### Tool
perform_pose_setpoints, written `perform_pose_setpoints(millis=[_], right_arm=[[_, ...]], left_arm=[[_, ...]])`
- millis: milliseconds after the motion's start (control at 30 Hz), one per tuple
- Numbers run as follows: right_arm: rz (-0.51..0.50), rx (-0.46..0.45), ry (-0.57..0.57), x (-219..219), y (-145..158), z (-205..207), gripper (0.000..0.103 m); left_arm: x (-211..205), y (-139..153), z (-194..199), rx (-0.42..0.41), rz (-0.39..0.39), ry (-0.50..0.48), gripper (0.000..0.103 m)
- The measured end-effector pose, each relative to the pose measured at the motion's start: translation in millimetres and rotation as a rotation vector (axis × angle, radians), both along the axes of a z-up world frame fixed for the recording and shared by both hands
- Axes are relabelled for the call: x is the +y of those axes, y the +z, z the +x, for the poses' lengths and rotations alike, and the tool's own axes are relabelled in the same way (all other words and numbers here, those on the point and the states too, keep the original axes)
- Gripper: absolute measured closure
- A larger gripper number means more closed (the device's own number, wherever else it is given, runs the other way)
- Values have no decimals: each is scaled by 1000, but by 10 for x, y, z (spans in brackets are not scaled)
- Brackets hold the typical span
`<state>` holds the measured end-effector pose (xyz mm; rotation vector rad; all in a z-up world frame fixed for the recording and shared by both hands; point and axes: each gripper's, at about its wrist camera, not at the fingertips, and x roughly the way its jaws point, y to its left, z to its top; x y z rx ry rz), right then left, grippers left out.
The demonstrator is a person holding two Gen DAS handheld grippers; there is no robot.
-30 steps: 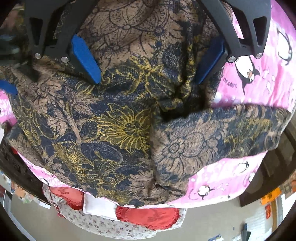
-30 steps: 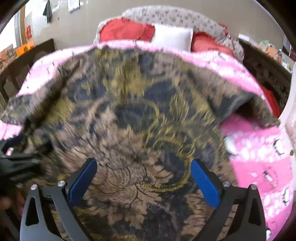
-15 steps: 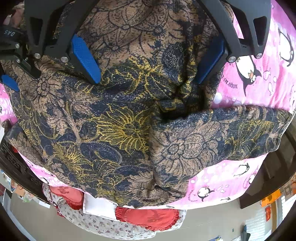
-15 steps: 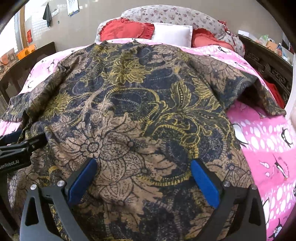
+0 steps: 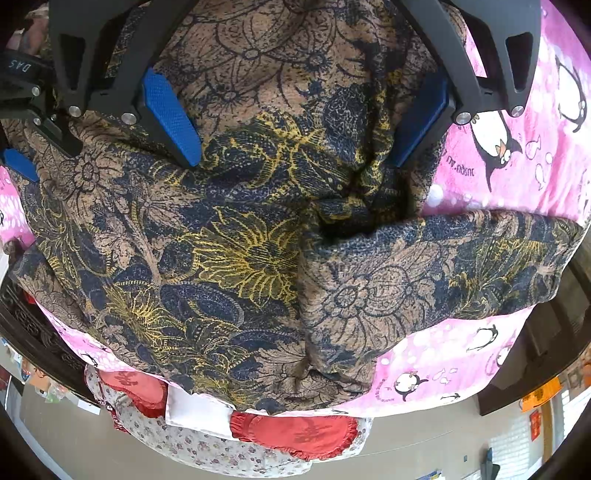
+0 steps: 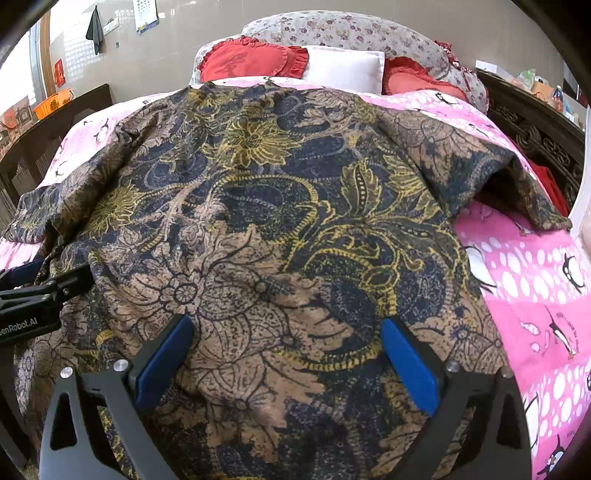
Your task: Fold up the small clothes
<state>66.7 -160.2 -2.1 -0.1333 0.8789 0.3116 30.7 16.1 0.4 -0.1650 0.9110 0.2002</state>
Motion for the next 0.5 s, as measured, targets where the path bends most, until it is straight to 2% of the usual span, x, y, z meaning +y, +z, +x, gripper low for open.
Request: perform_pose_setpoints(millis=[500], right_arm=[[-1,-3,1,-10,-1,-10,0]], left_arm=[[-1,0,1,0,0,0,15]])
